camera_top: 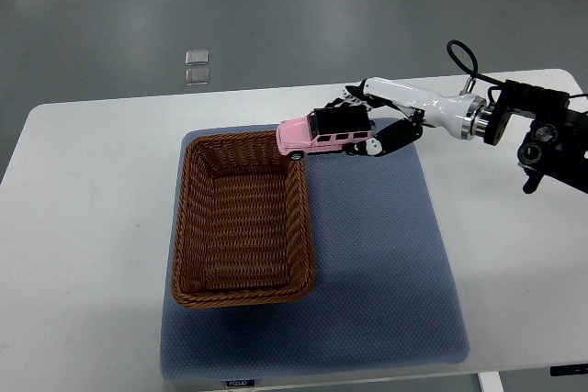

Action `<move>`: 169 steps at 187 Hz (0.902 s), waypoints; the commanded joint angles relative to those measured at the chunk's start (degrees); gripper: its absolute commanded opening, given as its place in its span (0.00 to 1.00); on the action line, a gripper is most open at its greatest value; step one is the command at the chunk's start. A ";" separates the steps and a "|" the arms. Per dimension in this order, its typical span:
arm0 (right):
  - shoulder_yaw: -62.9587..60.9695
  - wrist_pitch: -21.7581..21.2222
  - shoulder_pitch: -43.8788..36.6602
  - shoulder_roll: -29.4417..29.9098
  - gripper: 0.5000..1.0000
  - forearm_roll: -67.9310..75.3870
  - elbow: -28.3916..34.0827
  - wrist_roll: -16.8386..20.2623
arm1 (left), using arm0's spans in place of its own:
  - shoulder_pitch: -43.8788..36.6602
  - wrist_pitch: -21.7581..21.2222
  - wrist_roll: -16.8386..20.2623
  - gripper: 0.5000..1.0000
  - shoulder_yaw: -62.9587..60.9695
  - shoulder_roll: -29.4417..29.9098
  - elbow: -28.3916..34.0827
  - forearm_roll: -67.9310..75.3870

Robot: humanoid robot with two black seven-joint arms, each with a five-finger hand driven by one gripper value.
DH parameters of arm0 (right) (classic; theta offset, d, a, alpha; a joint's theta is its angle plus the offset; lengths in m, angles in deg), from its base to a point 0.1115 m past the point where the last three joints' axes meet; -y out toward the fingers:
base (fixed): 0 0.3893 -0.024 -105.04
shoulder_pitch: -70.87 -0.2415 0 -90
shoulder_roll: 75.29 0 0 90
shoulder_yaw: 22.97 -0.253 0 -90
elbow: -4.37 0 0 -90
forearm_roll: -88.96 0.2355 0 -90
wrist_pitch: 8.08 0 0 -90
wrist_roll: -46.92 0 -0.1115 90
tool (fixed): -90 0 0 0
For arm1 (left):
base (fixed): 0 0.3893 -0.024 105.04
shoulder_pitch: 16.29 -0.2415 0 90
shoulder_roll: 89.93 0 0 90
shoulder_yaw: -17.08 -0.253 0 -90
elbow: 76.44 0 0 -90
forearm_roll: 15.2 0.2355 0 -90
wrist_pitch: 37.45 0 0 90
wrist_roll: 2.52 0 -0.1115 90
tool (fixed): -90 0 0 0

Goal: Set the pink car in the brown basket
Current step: 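Lower the held SUV into the wicker basket with the right hand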

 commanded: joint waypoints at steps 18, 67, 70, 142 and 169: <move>4.22 0.56 -2.56 9.56 0.00 -0.28 -7.14 0.10 | 0.00 0.00 0.00 1.00 -0.05 0.00 -0.10 0.00; 6.77 0.82 -2.91 18.08 0.00 -1.07 -14.08 0.10 | 0.00 0.00 0.00 1.00 -0.05 0.00 -0.10 0.00; 6.94 0.82 -2.91 18.26 0.00 -1.07 -14.08 0.10 | 0.00 0.09 0.00 1.00 -0.05 0.00 -0.10 0.00; 11.16 1.52 -2.03 23.10 0.16 -3.88 -19.35 -0.08 | 0.18 0.09 0.00 1.00 -0.05 0.00 -0.10 0.00; 11.60 2.40 -1.41 23.18 0.41 -3.97 -20.15 -0.08 | 0.09 0.00 0.00 1.00 -0.05 0.00 -0.01 0.00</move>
